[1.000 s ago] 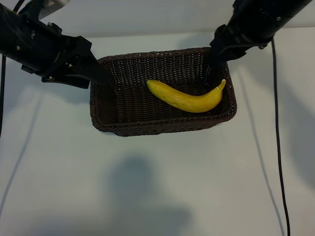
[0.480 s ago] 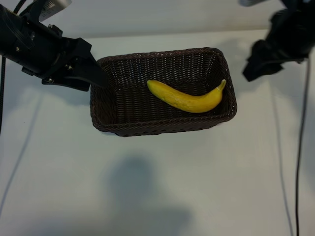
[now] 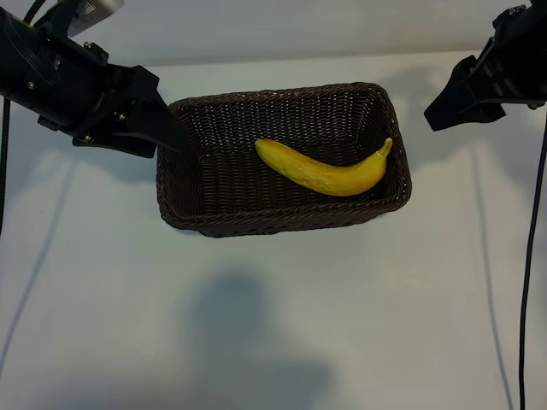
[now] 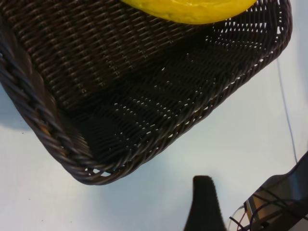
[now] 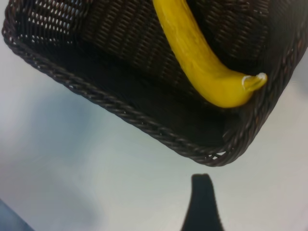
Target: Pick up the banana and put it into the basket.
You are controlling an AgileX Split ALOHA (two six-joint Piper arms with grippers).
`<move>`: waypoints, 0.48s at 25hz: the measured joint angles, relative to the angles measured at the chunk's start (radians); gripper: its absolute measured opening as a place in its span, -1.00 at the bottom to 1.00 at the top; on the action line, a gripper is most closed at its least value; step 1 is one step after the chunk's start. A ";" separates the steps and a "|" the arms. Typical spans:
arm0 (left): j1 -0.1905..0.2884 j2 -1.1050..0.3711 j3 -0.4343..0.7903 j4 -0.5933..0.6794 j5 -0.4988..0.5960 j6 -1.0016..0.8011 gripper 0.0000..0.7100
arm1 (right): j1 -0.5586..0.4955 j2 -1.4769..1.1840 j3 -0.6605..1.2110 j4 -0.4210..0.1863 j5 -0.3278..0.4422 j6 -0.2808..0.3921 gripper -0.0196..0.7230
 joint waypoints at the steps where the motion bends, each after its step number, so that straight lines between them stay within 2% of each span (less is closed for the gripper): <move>1: 0.000 0.000 0.000 0.000 0.000 0.000 0.52 | 0.000 0.000 0.000 0.001 0.000 0.000 0.50; 12: 0.000 0.000 0.000 0.000 0.019 0.001 0.52 | 0.000 0.000 0.000 0.023 0.000 -0.002 0.50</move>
